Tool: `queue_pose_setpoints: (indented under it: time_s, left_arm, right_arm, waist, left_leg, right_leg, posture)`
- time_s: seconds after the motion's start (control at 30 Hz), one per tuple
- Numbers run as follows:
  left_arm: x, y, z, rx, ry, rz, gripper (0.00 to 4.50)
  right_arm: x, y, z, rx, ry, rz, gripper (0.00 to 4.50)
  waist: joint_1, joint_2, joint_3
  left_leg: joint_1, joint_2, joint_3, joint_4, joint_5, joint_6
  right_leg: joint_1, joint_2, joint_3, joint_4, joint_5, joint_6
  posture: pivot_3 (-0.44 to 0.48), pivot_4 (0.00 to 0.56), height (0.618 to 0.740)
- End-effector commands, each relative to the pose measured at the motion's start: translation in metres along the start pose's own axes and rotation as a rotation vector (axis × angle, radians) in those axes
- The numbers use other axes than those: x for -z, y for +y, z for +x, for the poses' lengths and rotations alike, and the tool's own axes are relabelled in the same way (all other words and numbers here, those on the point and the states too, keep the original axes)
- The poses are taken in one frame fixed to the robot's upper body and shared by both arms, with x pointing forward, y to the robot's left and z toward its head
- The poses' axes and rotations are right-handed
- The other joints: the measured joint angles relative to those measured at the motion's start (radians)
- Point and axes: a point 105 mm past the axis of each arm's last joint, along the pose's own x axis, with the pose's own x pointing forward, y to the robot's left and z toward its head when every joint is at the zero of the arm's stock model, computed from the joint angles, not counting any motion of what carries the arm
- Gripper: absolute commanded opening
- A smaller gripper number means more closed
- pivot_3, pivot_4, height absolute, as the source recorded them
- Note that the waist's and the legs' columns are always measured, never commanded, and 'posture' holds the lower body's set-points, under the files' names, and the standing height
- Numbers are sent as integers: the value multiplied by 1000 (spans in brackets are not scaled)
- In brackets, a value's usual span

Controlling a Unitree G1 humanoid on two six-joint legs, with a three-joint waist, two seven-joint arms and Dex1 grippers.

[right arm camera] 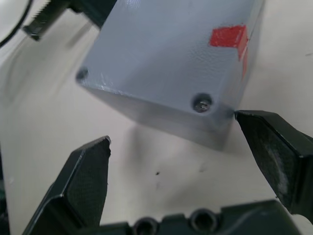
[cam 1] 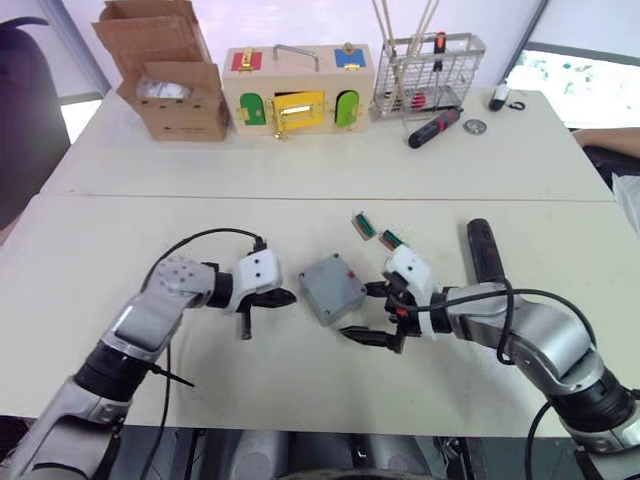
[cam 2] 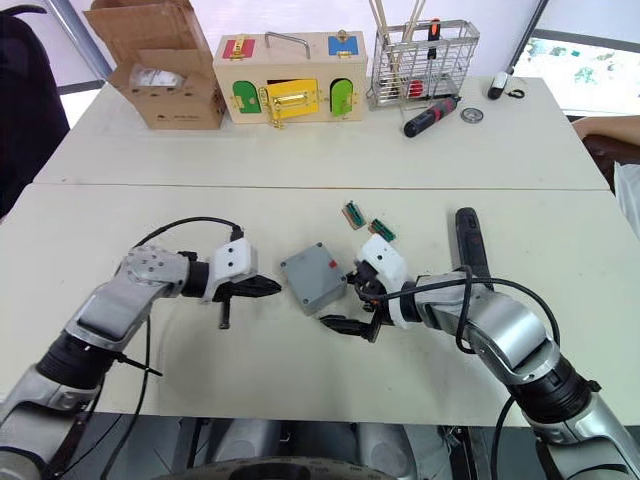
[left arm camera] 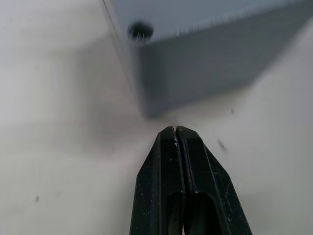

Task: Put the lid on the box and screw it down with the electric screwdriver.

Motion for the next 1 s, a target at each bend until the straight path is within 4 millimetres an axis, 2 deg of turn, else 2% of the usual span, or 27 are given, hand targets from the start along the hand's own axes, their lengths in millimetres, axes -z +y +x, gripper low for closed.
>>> queue_pose_setpoints:
  time_s: [0.03,0.27,0.4,0.47,0.53,0.6,0.67,0.73,0.8,1.0]
  left_arm:
    - [-7,6,4,-16,-9,29,0]
    - [-12,9,5,3,-19,29,0]
    - [-11,13,-9,0,-10,10,0]
    - [-15,19,-21,-19,-29,-17,0]
    - [-28,25,-33,-48,-97,-52,0]
    - [-51,31,-46,-80,-203,-94,0]
    - [-65,33,-56,-101,-254,-107,0]
    - [-72,34,-63,-135,-271,-114,0]
    - [-77,31,-68,-166,-273,-112,0]
    - [-82,25,-74,-266,-319,-206,0]
  right_arm:
    - [-8,17,0,-55,-23,-41,4486]
    - [-6,13,-2,10,-17,-35,4486]
    - [-8,6,-23,57,25,-107,4486]
    - [-19,4,-41,70,21,-151,4486]
    - [-35,-1,-58,81,-19,-168,4486]
    - [-60,-15,-70,110,-131,-151,4486]
    - [-79,-34,-75,163,-246,-138,4486]
    - [-88,-58,-70,247,-313,-119,4486]
    - [-88,-84,-56,336,-345,-93,4486]
    - [-85,-116,-19,402,-394,-20,4486]
  waist:
    - [0,0,0]
    - [-1,0,0]
    - [-1,0,0]
    - [-2,0,0]
    - [-3,0,0]
    - [-6,0,0]
    - [-9,-1,0]
    - [-12,-1,0]
    - [-24,-2,0]
    - [-32,-2,0]
  left_leg:
    - [0,0,0,0,0,0]
    - [0,0,0,0,0,0]
    - [0,0,0,0,0,0]
    - [0,0,0,0,0,0]
    - [0,0,0,0,0,0]
    - [0,1,0,0,0,0]
    - [0,1,0,0,0,0]
    - [0,1,0,-1,0,0]
    - [0,1,0,-1,0,0]
    - [-1,1,1,-2,3,-6]
  right_leg:
    - [0,0,0,0,0,0]
    - [0,0,0,0,0,0]
    - [0,0,0,0,0,0]
    - [0,0,0,0,0,0]
    - [0,0,0,0,0,0]
    - [0,1,0,0,0,0]
    - [0,1,0,0,0,0]
    - [0,1,0,0,0,0]
    - [0,1,0,0,0,0]
    - [-3,1,1,1,0,0]
  posture:
    - [0,150,740]
    - [0,150,740]
    - [0,150,740]
    - [0,150,740]
    - [0,150,740]
    - [0,150,740]
    - [0,150,740]
    - [0,150,740]
    - [0,150,740]
    - [0,150,740]
